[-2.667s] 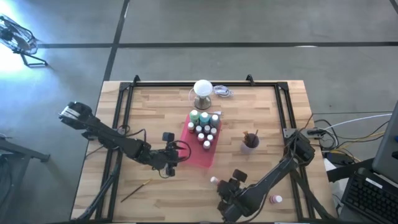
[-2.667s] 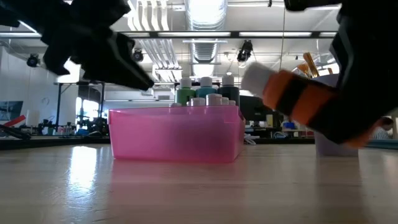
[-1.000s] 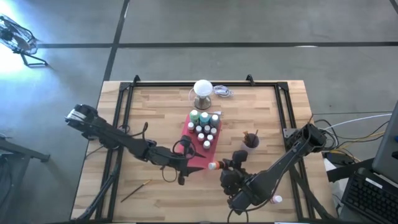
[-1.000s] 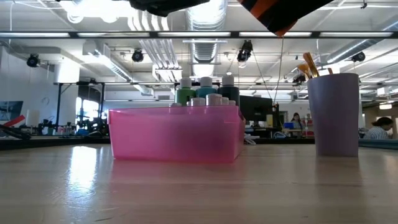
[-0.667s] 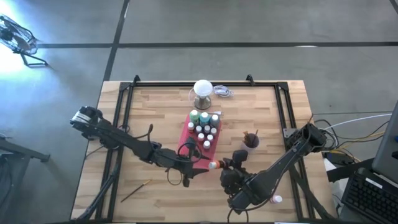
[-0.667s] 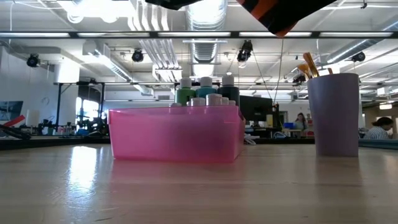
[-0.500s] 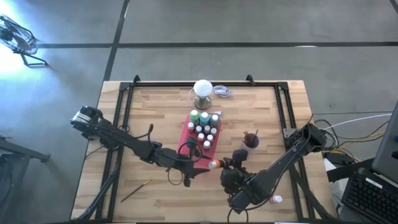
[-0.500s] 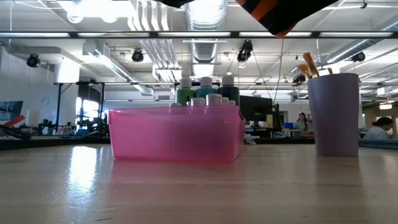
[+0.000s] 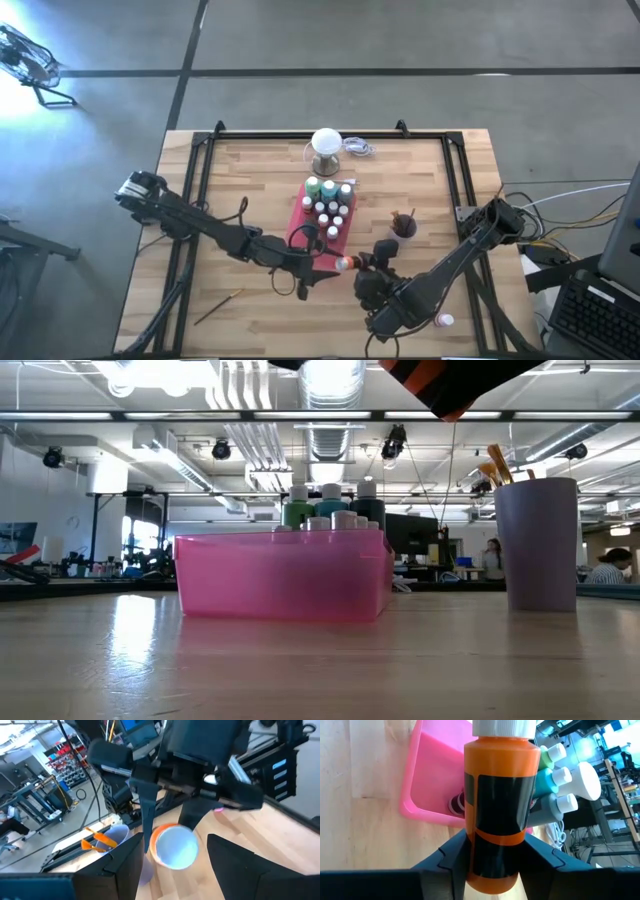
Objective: Pick & Place Paint Supplies
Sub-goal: Put the small orange paint bottle into the red bin
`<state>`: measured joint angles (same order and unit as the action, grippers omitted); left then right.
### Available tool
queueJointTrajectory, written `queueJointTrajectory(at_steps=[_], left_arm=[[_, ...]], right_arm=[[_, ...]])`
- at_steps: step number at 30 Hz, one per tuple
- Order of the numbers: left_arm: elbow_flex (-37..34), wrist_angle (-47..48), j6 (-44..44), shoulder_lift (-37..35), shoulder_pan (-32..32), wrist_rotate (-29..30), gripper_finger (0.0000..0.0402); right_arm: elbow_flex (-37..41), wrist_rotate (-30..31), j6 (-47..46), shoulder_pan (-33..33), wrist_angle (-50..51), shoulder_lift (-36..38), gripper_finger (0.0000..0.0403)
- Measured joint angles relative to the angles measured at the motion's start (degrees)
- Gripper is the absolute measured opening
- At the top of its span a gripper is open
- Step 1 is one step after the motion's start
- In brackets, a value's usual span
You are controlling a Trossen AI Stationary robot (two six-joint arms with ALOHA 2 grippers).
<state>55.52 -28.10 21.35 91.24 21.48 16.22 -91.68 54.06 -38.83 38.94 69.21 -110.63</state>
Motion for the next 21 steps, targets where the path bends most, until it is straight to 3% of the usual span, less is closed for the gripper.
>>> queueJointTrajectory(at_steps=[8, 21], left_arm=[[1.8, -0.7, 1.6, 3.3, -0.7, -0.2, 0.0223], [2.2, -1.0, 1.4, 3.6, -0.8, -0.3, 0.0216]], right_arm=[[0.0, 0.0, -0.2, 0.0, 0.3, 0.0, 0.0121], [0.1, 0.0, -0.5, 0.0, 0.7, 0.0, 0.0127]])
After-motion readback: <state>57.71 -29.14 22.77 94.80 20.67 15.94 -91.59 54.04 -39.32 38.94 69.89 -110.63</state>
